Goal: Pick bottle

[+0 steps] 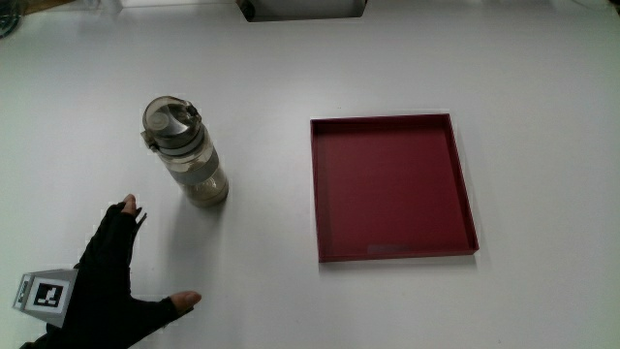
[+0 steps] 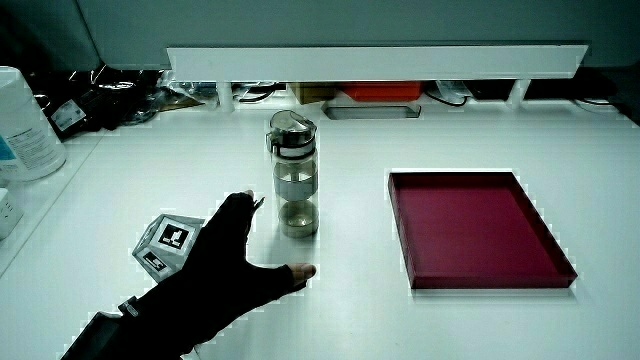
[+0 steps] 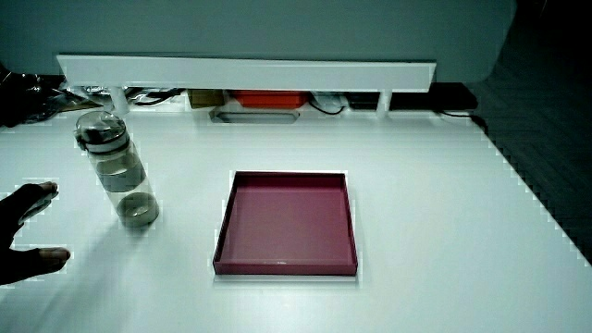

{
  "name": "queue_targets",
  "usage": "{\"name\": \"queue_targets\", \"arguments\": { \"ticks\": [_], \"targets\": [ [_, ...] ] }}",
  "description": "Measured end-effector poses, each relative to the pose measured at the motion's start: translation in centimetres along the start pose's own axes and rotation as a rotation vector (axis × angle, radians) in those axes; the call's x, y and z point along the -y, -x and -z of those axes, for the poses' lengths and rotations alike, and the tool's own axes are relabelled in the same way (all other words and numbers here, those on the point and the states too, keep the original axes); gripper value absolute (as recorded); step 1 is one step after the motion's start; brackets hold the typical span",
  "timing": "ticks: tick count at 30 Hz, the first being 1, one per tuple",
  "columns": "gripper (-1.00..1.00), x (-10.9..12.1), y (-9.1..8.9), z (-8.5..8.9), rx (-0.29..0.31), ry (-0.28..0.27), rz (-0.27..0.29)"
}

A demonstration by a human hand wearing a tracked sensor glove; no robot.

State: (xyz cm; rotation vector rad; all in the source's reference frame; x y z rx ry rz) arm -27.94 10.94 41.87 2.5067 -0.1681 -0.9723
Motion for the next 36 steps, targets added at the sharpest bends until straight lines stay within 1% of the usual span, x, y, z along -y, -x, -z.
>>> {"name": "queue_targets", "arguments": {
  "ticks": [1,2,3,4,5,6,7,8,9,10,11,12,13,14,15,16,17,19,20,21,23,24,25,26,27,28,29,30,31,32,33,35,36],
  "targets": [
    [0.0,-0.1,0.1,-0.1,-0.029,-0.004,-0.018],
    [0.0,-0.2,0.1,-0.1,-0.008,-0.008,-0.037],
    [0.0,-0.5,0.3,-0.1,0.015,-0.006,-0.045],
    [0.0,-0.8,0.5,-0.2,-0.023,-0.03,-0.012],
    [0.0,-1.1,0.7,-0.2,0.005,-0.048,0.017],
    [0.0,-1.3,0.9,-0.3,-0.032,-0.068,0.026],
    [0.0,-1.4,1.2,-0.2,0.032,-0.069,-0.021],
    [0.0,-1.6,1.1,-0.4,0.023,-0.069,-0.078],
    [0.0,-2.1,1.6,-0.3,0.055,-0.096,0.003],
    [0.0,-2.4,1.5,-0.3,0.061,-0.098,-0.059],
    [0.0,-2.8,1.7,-0.3,0.054,-0.105,-0.052],
    [0.0,-3.2,1.9,-0.3,0.064,-0.116,-0.042],
    [0.0,-3.6,2.3,-0.3,0.065,-0.133,-0.018],
    [0.0,-3.8,2.2,-0.3,0.112,-0.13,-0.064],
    [0.0,-4.2,2.4,-0.2,0.106,-0.131,-0.082],
    [0.0,-4.7,2.7,-0.1,0.129,-0.151,-0.027],
    [0.0,-5.1,2.9,0.0,0.141,-0.153,-0.055],
    [0.0,-6.1,3.2,0.2,0.18,-0.16,-0.063],
    [0.0,-6.6,3.5,0.3,0.158,-0.166,-0.06],
    [0.0,-7.0,3.7,0.4,0.2,-0.174,-0.038],
    [0.0,-7.7,3.8,0.5,0.183,-0.168,-0.094],
    [0.0,-8.4,4.2,0.8,0.207,-0.177,-0.047],
    [0.0,-8.7,4.2,0.9,0.218,-0.174,-0.068],
    [0.0,-9.0,4.1,0.9,0.206,-0.168,-0.104],
    [0.0,-9.5,4.5,1.2,0.243,-0.188,-0.047],
    [0.0,-9.8,4.4,1.2,0.259,-0.187,-0.051],
    [0.0,-10.0,4.4,1.3,0.269,-0.185,-0.074],
    [0.0,-10.5,4.8,1.5,0.265,-0.187,-0.067],
    [0.0,-10.7,4.7,1.6,0.28,-0.194,-0.074],
    [0.0,-11.1,5.1,1.9,0.278,-0.196,-0.076],
    [0.0,-11.3,5.0,2.0,0.291,-0.185,-0.092],
    [0.0,-11.8,5.3,2.5,0.316,-0.18,-0.087],
    [0.0,-12.0,5.3,2.6,0.308,-0.19,-0.098]
  ]
}}
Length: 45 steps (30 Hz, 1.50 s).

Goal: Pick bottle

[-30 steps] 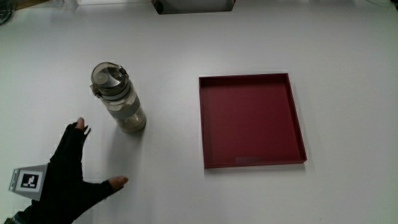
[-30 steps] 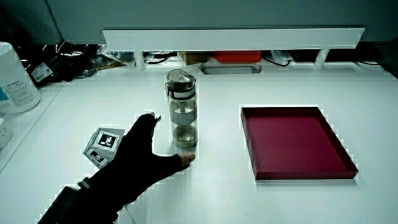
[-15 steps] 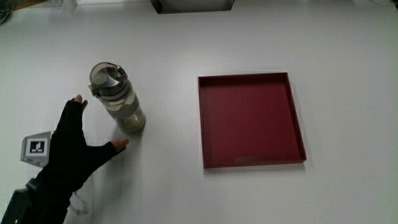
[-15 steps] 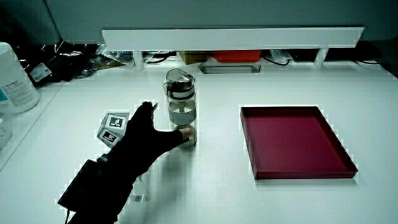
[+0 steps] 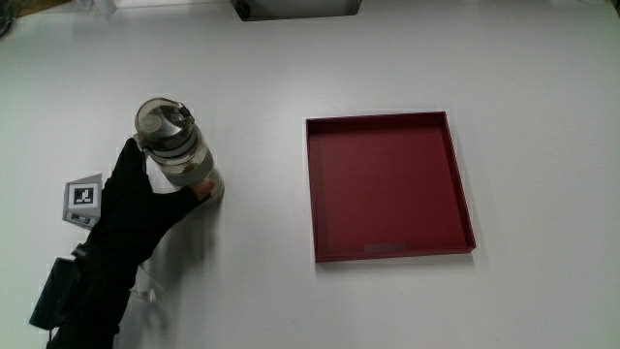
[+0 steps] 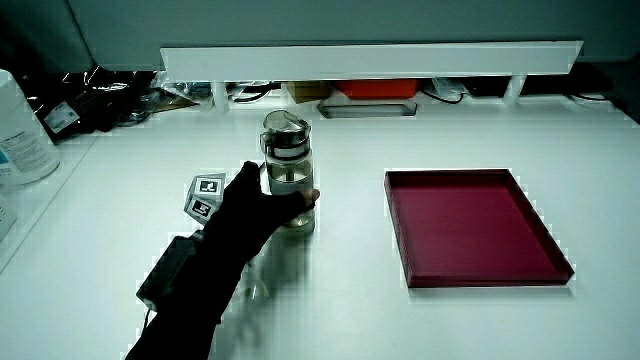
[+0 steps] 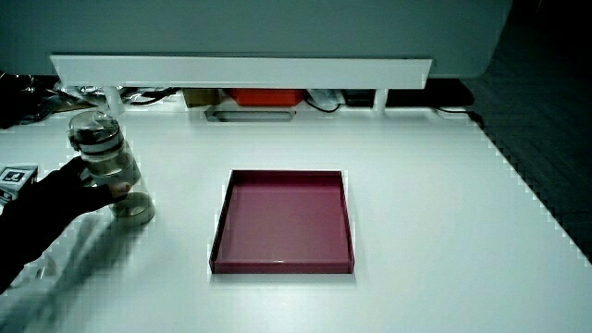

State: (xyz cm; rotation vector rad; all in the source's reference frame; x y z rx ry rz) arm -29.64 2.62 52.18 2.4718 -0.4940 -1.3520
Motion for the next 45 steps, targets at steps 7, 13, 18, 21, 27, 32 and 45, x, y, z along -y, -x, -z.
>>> {"name": "queue_targets", "arguments": {
  "ticks": [7,13,18,21,27,32,45],
  "targets": [
    [0.0,-0.7,0.3,1.3,0.045,-0.018,-0.01],
    [0.0,-0.6,0.3,1.6,0.09,-0.042,-0.024],
    [0.0,-0.3,0.4,1.6,0.108,-0.068,-0.031],
    [0.0,0.0,0.7,1.5,0.125,-0.099,-0.006],
    [0.29,0.6,1.0,1.4,0.139,-0.186,0.066],
    [0.59,1.1,0.7,1.4,0.113,-0.244,0.093],
    [1.0,1.5,-1.4,1.2,0.102,-0.233,0.171]
  ]
}}
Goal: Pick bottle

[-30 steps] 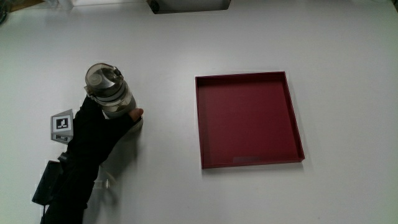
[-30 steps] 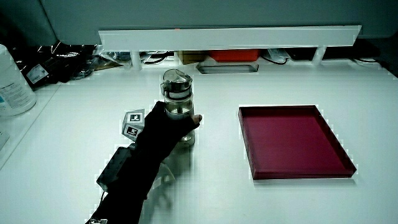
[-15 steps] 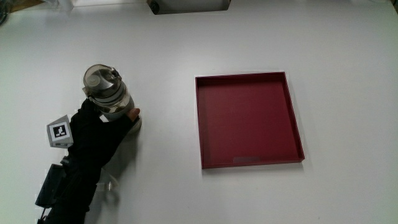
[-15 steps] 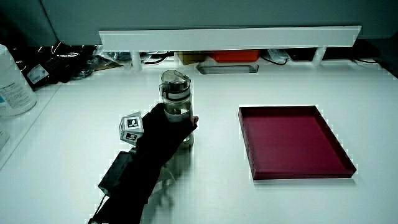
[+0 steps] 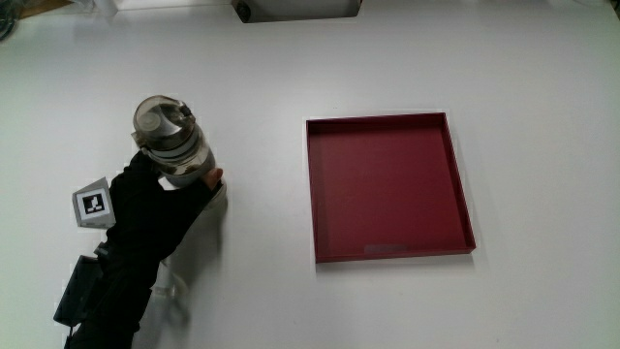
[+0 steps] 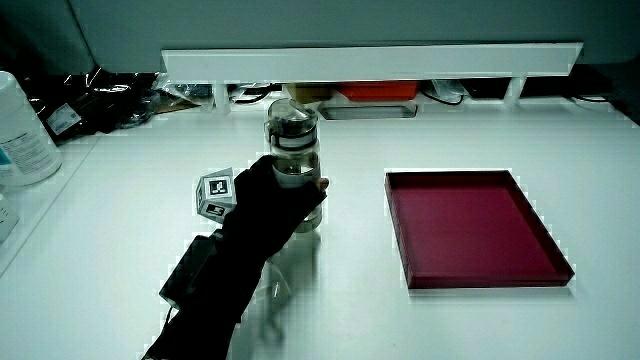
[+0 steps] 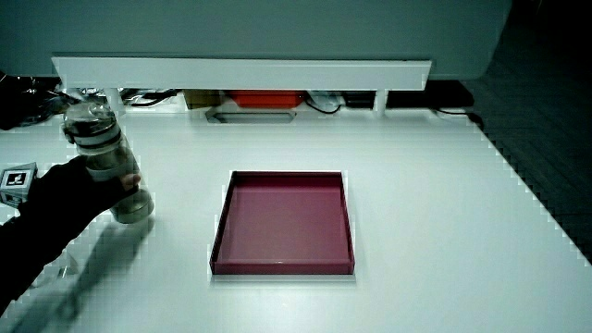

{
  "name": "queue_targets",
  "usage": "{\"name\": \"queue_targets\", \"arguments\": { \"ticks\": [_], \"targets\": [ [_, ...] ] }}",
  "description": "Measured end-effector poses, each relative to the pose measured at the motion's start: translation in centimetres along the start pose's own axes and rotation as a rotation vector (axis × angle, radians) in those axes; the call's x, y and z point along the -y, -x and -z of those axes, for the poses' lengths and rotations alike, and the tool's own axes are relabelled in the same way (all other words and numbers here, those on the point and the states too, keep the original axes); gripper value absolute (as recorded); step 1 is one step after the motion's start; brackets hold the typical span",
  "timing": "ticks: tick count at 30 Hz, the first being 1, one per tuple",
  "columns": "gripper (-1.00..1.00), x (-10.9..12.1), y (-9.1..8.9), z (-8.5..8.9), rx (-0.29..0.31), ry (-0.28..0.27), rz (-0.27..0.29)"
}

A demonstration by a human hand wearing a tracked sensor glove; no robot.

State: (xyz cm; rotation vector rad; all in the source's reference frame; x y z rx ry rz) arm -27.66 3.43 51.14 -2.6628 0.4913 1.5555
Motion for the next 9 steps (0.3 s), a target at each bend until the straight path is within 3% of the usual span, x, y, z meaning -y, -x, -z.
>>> {"name": "queue_targets", "arguments": {
  "ticks": [3,6,9],
  "targets": [
    [1.0,-0.1,-1.4,0.2,0.01,0.018,0.024],
    [1.0,-0.3,-3.2,0.8,0.059,0.041,0.069],
    [1.0,-0.4,-5.0,1.9,0.165,0.069,0.14]
  ]
}}
